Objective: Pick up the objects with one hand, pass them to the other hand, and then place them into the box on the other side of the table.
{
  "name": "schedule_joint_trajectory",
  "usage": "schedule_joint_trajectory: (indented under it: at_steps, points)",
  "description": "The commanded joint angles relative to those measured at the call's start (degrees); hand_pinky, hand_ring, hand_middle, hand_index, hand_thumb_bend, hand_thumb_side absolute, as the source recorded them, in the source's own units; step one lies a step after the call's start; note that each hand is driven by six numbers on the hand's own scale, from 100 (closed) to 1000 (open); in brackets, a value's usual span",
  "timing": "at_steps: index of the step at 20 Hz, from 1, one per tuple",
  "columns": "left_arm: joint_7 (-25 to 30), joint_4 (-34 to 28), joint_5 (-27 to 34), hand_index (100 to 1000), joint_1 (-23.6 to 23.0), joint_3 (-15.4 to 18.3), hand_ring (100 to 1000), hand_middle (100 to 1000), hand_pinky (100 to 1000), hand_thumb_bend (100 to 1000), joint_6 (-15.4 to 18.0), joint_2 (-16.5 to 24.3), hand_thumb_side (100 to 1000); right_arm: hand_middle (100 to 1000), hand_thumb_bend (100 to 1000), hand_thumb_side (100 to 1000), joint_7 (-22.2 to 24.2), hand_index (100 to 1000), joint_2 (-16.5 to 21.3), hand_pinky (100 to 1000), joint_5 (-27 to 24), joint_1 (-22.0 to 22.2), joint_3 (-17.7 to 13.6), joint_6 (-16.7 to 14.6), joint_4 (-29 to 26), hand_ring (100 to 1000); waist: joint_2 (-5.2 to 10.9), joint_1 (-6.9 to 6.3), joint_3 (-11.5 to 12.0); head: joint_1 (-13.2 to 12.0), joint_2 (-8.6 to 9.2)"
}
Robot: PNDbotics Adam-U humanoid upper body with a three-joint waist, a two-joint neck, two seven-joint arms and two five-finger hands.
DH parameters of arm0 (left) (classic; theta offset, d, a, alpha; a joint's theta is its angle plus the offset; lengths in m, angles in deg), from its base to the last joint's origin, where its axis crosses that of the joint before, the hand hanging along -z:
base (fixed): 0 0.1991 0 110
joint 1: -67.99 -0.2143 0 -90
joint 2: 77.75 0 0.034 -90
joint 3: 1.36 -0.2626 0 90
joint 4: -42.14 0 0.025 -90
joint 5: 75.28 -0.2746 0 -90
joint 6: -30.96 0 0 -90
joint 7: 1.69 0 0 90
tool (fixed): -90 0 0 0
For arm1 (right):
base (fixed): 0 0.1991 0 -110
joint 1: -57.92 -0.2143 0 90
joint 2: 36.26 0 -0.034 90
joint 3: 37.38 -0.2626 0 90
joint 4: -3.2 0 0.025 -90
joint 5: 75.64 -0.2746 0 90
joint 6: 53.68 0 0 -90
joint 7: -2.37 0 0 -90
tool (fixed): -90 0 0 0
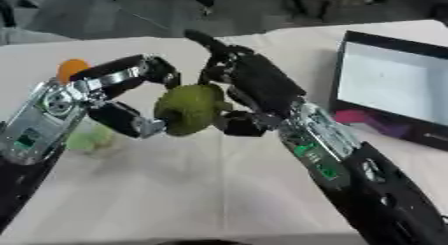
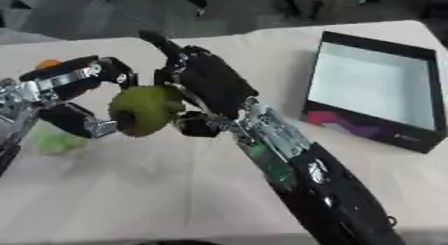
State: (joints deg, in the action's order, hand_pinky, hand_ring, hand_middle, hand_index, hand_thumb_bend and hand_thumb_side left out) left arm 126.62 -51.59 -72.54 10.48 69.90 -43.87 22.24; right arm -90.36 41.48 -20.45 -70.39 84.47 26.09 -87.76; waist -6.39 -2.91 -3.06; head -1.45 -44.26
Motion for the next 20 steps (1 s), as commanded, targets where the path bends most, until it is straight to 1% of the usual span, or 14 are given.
schedule_joint_trajectory:
  at_steps: [1, 3, 6, 7, 8, 9, 11, 13, 14, 15, 17, 20]
  points:
    - [0.3, -0.1, -0.4, 552, 1.0, 0.8, 522, 474, 633, 152, 0.3, 0.8, 172, 1000, 179, 100, -0.3, 211, -0.1, 758, -1.6, -0.9, -0.3, -0.5, 0.0, 664, 0.92, 0.04, 0.0, -0.2, 0.14]
    - [0.2, 0.5, -1.1, 566, 1.0, 1.1, 531, 485, 637, 164, 0.8, 0.9, 175, 1000, 205, 100, 0.5, 194, 0.0, 763, -2.3, -0.9, -0.3, -1.1, 0.2, 673, 0.91, 0.05, -0.1, -0.2, 0.14]
    - [-0.1, 1.9, -2.5, 597, 1.0, 1.6, 552, 508, 644, 215, 1.8, 1.2, 202, 1000, 234, 100, 1.5, 182, 0.1, 764, -3.1, -0.9, -0.4, -1.7, 0.0, 677, 0.91, 0.04, -0.2, -0.3, 0.14]
    - [-0.2, 2.4, -2.9, 600, 1.1, 1.7, 554, 510, 645, 218, 2.1, 1.3, 204, 1000, 236, 100, 1.7, 181, 0.2, 763, -3.2, -0.9, -0.5, -1.8, -0.1, 676, 0.91, 0.05, -0.3, -0.3, 0.14]
    - [-0.3, 2.9, -3.4, 628, 1.2, 1.9, 565, 529, 649, 288, 2.4, 1.3, 243, 1000, 264, 100, 1.8, 177, 0.2, 760, -3.4, -0.9, -0.6, -1.8, -0.3, 673, 0.91, 0.05, -0.3, -0.3, 0.14]
    - [-0.5, 3.4, -3.9, 641, 1.2, 2.2, 571, 540, 651, 332, 2.7, 1.3, 274, 1000, 279, 100, 1.7, 175, 0.3, 758, -3.6, -0.8, -0.7, -1.7, -0.4, 670, 0.91, 0.06, -0.4, -0.4, 0.14]
    - [-1.0, 4.5, -5.3, 674, 1.4, 2.8, 587, 575, 658, 480, 3.5, 1.4, 383, 1000, 324, 100, 1.3, 170, 0.4, 750, -4.4, -0.6, -0.7, -1.2, -0.5, 664, 0.9, 0.09, -0.6, -0.4, 0.14]
    - [-1.3, 5.5, -6.0, 718, 1.6, 3.5, 608, 605, 670, 633, 4.2, 1.4, 491, 1000, 318, 100, 1.0, 165, 0.6, 745, -5.8, -0.5, -0.8, -0.7, -0.3, 659, 0.9, 0.14, -0.7, -0.4, 0.14]
    - [-1.5, 6.0, -6.3, 726, 1.7, 4.0, 614, 612, 672, 664, 4.5, 1.5, 506, 1000, 319, 100, 0.8, 163, 0.7, 744, -6.5, -0.4, -0.9, -0.4, -0.3, 657, 0.9, 0.16, -0.8, -0.4, 0.14]
    - [-1.9, 6.6, -6.7, 742, 1.7, 4.5, 626, 626, 678, 722, 4.9, 1.7, 534, 1000, 320, 100, 0.5, 159, 0.9, 741, -7.1, -0.3, -1.0, -0.1, -0.3, 653, 0.91, 0.18, -0.9, -0.4, 0.14]
    - [-2.8, 7.5, -7.3, 755, 1.9, 5.6, 641, 641, 687, 773, 5.5, 2.0, 561, 1000, 324, 100, -0.2, 156, 1.2, 735, -8.6, -0.1, -1.3, 0.7, -0.4, 647, 0.92, 0.21, -1.0, -0.4, 0.14]
    - [-4.1, 8.6, -7.2, 766, 1.8, 7.5, 654, 656, 696, 790, 6.0, 2.7, 592, 1000, 327, 100, -1.6, 152, 1.8, 725, -10.9, 0.5, -2.3, 2.3, -0.2, 636, 0.94, 0.25, -1.1, -0.3, 0.14]
